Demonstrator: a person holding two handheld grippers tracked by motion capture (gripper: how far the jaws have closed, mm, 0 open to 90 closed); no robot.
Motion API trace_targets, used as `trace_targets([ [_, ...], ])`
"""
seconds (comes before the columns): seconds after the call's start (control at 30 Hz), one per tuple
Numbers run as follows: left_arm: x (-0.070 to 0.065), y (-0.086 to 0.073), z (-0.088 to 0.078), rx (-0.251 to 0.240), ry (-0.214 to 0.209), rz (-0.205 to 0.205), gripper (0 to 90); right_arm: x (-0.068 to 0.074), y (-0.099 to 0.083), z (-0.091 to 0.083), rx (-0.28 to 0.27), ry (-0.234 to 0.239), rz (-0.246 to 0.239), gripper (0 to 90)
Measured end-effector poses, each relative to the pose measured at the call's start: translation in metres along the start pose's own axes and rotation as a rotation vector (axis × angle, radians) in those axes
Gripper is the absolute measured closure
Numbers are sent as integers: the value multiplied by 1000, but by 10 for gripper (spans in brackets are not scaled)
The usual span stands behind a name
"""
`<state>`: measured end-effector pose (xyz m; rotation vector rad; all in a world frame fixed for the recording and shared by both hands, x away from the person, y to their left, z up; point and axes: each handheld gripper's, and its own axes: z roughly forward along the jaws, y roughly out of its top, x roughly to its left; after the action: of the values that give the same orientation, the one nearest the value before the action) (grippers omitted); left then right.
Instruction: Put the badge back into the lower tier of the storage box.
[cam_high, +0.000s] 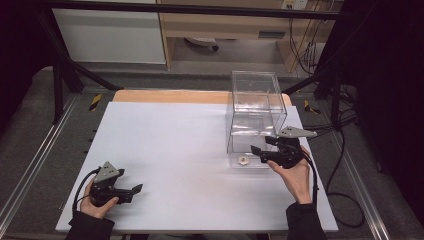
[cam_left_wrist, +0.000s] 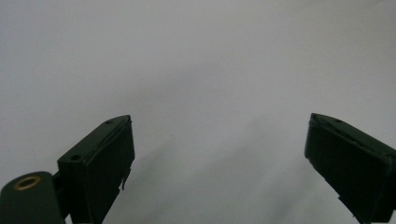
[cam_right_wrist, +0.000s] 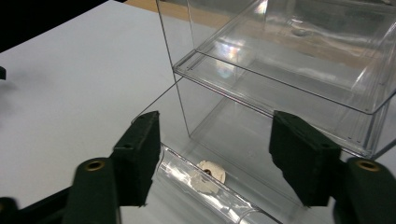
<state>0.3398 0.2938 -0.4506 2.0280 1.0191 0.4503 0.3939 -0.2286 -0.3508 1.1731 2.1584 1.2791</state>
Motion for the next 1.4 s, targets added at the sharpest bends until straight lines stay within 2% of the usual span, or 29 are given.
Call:
trace_targets([
  [0.07, 0, 0, 0, 0, -1, 0, 79, 0, 0, -1, 0, -1, 3, 230],
  [0.1, 0, 0, 0, 0, 0, -1, 79, 0, 0, -2, 0, -3, 1, 203],
  [0.13, 0, 0, 0, 0, 0, -1, 79, -1, -1, -5, -4, -4, -1, 140],
  [0.2, 0, 0, 0, 0, 0, -1, 78, -1, -2, -6, -6, -1, 1, 117],
  [0.23, 0, 0, 0, 1, 0, 0, 77, -2, -4, -8, -16, -5, -2, 77],
  [0.33, 0, 0, 0, 2, 1, -2, 76, -1, -7, -10, -25, -8, 1, 52],
  [0.4, 0, 0, 0, 2, 2, -1, 75, -1, -10, -12, -28, -26, -7, 33],
  [0.47, 0, 0, 0, 2, 0, 0, 75, -1, -14, -14, -13, -23, 0, 11],
  [0.63, 0, 0, 0, 1, 2, -3, 73, -3, -26, -16, 4, -40, -11, 5],
  [0.97, -1, 0, 0, 3, 3, -1, 72, -10, -61, -16, 21, -21, 17, 5],
  [1.2, -1, 0, 0, 3, 0, 1, 72, -13, -76, -14, 45, -22, 14, 5],
  [1.33, -1, 0, 0, 2, 0, 1, 72, -14, -85, -12, 51, 0, 17, 6],
  [1.4, -1, 0, 0, 3, -1, 1, 72, -15, -91, -10, 66, -4, 14, 6],
])
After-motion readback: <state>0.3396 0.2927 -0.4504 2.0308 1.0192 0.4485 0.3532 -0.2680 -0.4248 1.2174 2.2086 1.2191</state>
